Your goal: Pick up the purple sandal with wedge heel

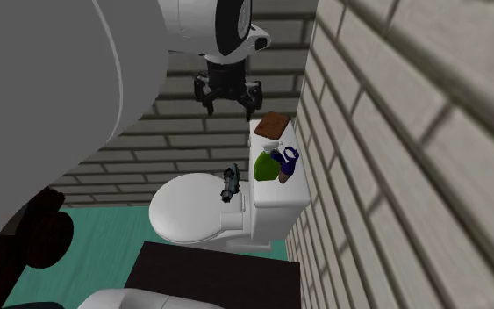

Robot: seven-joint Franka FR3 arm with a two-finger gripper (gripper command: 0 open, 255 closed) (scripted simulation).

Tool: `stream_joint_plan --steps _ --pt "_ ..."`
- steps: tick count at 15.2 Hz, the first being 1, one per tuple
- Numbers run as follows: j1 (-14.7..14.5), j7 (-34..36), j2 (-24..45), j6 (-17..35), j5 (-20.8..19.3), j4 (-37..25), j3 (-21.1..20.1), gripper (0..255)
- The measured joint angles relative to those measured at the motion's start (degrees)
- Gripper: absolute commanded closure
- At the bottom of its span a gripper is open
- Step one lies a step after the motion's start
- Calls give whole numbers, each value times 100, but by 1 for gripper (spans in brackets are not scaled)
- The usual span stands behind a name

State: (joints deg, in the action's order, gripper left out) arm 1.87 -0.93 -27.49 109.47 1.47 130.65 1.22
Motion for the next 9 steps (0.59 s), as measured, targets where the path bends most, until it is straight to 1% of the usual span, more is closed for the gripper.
stream_joint_plan --steps 1,6,9 --pt "16 -30 118 121 -14 33 25 0" --pt "123 -285 1082 639 -74 -275 228 0" --pt "184 -437 1707 876 -77 -582 340 0"
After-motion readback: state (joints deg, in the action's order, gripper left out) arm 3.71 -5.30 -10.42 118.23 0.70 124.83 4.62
